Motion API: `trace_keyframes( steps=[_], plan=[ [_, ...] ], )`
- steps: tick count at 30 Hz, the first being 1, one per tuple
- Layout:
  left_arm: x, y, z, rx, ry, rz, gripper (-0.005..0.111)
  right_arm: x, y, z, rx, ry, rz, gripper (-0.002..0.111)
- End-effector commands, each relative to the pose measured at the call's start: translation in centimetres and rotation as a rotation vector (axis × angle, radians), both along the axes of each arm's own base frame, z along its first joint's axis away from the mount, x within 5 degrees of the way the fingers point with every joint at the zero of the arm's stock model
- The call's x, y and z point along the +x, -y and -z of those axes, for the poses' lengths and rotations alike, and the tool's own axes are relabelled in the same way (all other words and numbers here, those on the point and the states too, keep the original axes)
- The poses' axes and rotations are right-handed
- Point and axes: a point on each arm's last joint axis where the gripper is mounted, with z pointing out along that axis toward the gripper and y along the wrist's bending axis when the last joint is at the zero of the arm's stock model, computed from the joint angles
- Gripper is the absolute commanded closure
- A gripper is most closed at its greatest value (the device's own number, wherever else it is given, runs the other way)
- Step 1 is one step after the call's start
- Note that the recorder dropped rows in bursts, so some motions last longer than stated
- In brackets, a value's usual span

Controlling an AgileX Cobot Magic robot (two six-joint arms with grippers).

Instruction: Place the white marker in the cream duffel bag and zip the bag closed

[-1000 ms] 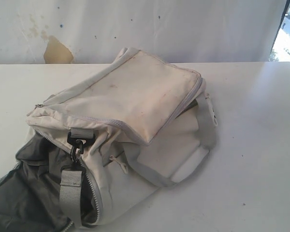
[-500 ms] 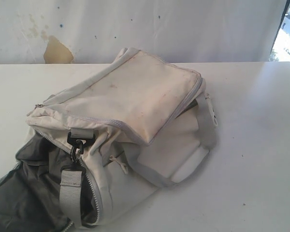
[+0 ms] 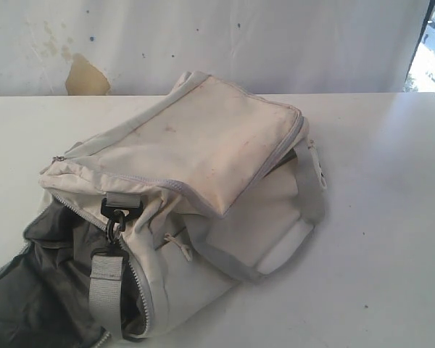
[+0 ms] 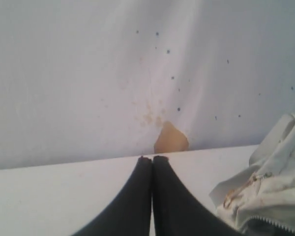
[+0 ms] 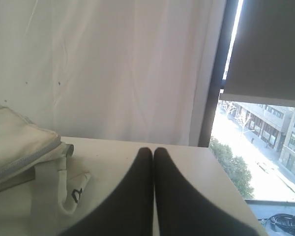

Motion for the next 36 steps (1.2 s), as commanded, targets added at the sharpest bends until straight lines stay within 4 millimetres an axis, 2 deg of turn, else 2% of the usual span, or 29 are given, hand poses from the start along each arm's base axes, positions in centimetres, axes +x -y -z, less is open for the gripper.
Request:
trace_keyframes(
  steps=[1,2,3,5,9,36],
  plan=[
    [0.5,0.0,2.9,-0.013,-0.06,0.001,0.107,0.5,0.0,1.9,0.012,-0.003,-0.004,0.108],
    [0.5,0.0,2.9,-0.015,-0.055,0.001,0.107,0.6,-0.1,2.5,0.026,-0.009,-0.007,0.108],
    [0.5,0.0,3.6,-0.008,-0.131,0.005,0.107,0.8,-0.1,3.4,0.033,-0.012,-0.01,0.108],
    [0.5,0.0,3.3,-0.019,-0.104,0.004,0.107,0.8,-0.1,3.4,0.057,0.002,-0.015,0.108],
    [0.5,0.0,3.3,-0.018,-0.094,0.003,0.107,0.8,0.0,4.3,0.082,-0.092,-0.004,0.108],
    [0.5,0.0,3.2,-0.014,-0.094,0.003,0.107,0.8,-0.1,4.5,0.124,-0.114,-0.01,0.108]
  ],
)
